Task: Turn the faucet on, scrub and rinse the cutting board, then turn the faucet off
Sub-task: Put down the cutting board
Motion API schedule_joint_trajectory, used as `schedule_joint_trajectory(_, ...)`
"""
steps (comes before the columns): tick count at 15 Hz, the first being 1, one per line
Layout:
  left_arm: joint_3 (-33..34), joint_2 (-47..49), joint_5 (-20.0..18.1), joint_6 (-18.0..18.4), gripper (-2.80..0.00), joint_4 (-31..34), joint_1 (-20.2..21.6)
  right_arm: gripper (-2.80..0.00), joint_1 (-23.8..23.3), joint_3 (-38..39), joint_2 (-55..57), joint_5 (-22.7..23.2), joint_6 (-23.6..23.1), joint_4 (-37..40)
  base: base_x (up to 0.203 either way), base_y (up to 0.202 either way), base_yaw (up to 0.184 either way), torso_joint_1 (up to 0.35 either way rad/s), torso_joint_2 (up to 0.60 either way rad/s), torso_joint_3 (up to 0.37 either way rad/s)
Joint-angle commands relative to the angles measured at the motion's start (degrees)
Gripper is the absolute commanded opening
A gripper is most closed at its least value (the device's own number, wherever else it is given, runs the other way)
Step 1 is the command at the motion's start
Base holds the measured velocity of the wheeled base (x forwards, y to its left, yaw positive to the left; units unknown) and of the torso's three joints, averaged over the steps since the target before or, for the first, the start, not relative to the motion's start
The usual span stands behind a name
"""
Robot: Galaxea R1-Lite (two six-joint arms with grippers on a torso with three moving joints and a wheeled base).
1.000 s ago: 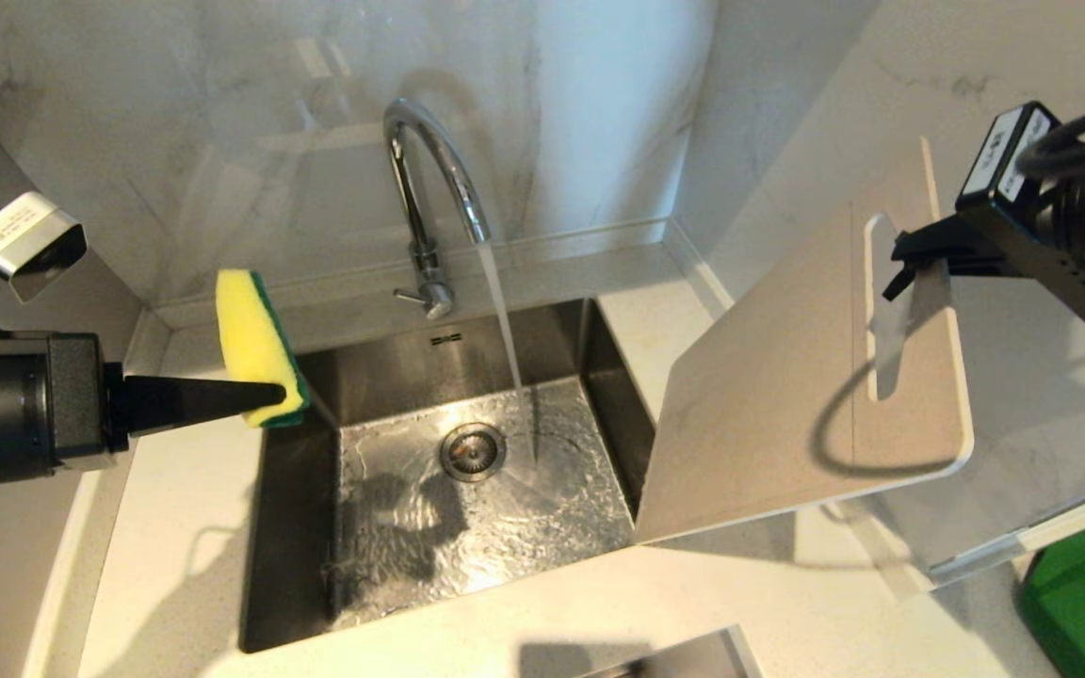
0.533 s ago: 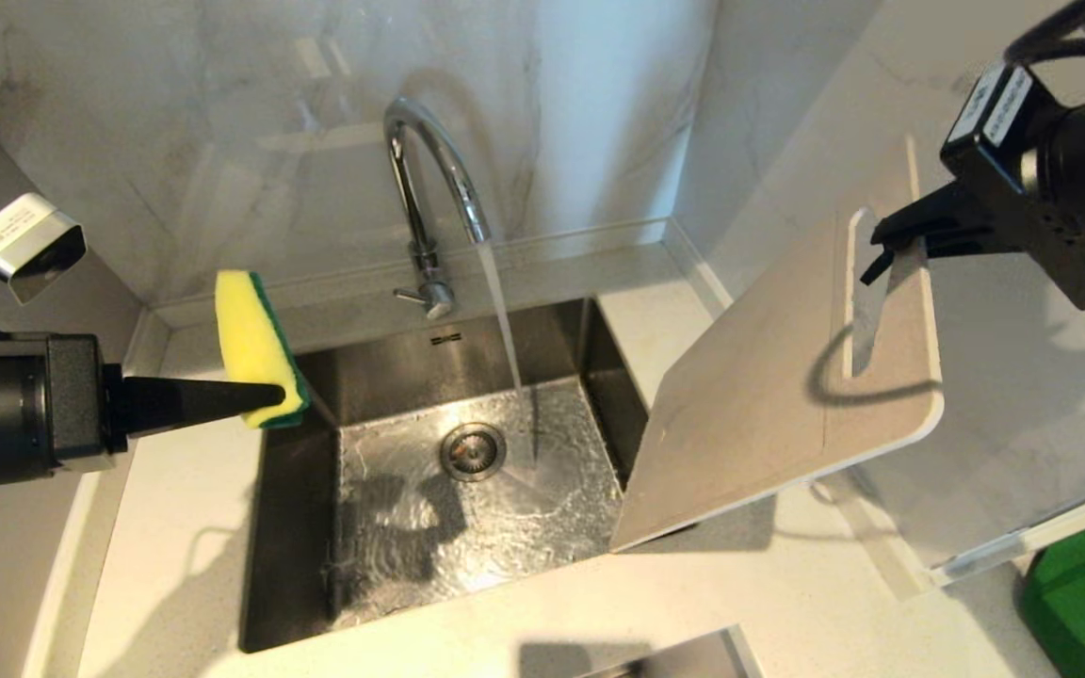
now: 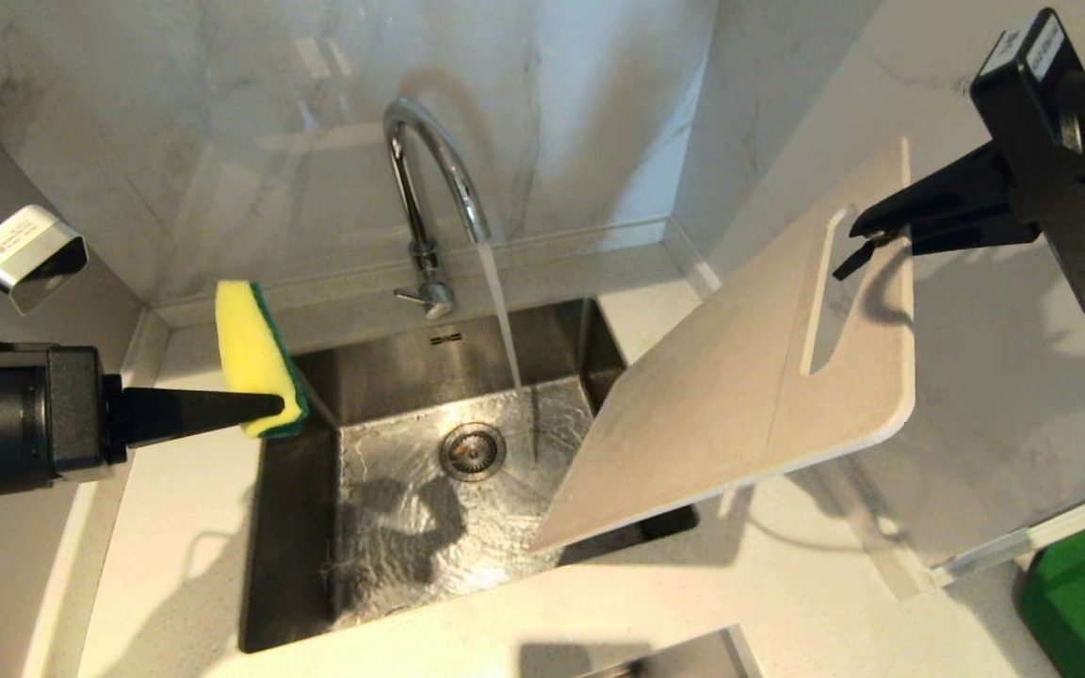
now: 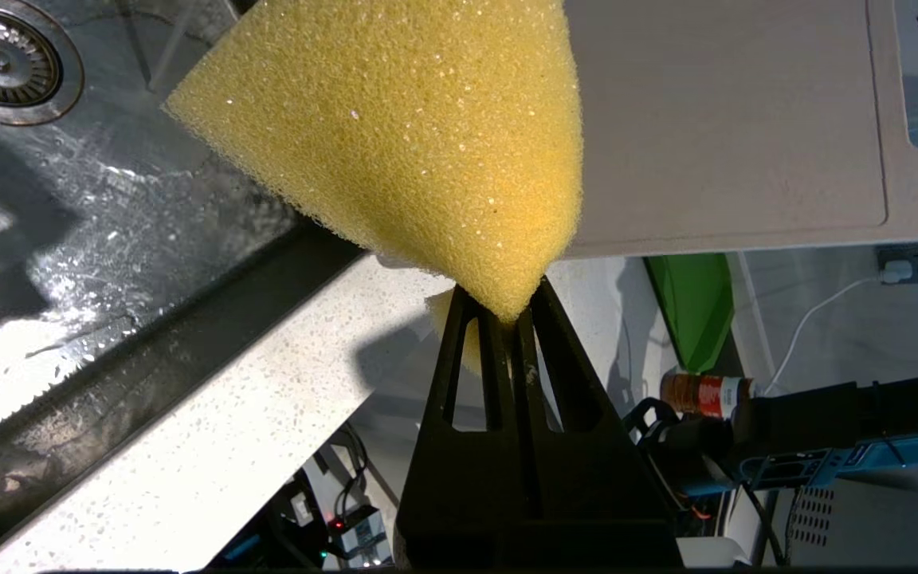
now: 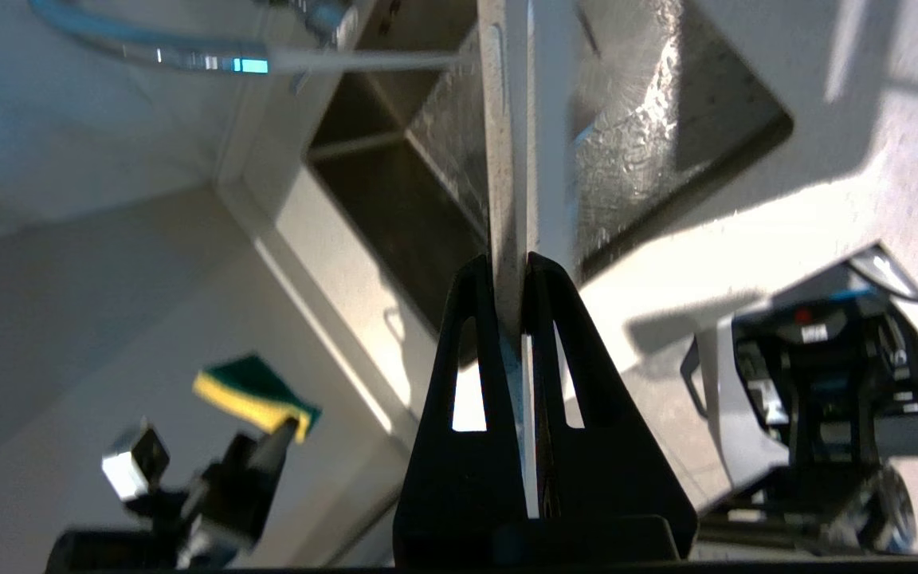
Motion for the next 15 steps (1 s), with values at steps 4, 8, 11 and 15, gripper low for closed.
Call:
schedule_joint_trajectory(4,0.2,-0.5,-0.1,-0.1,-2.80,-0.1,0.1,-2.80,0.3,1.7,-2.2,1.3,-0.4,3.3,0.000,0.000,0.000,0.000,0.00,0.000)
schedule_joint_trajectory(8,0.2,-0.5,-0.1,-0.2,-2.80,-0.1,0.1,-2.80,0.3,10.3,-4.5,1.8,-4.4,3.1,0.000,0.000,0.000,0.000,0.00,0.000)
schedule_joint_trajectory(11,1.0,-0.9,-0.1,-0.1,-2.80,-0.1,0.1,-2.80,0.3,16.4,-6.5,1.9,-6.7,-0.3,0.000,0.000,0.000,0.000,0.00,0.000)
schedule_joint_trajectory(15,1.8,-1.1,-0.1,-0.1,-2.80,0.0,0.1,-2.80,0.3,23.3,-8.2,2.2,-7.1,-5.2,0.000,0.000,0.000,0.000,0.00,0.000)
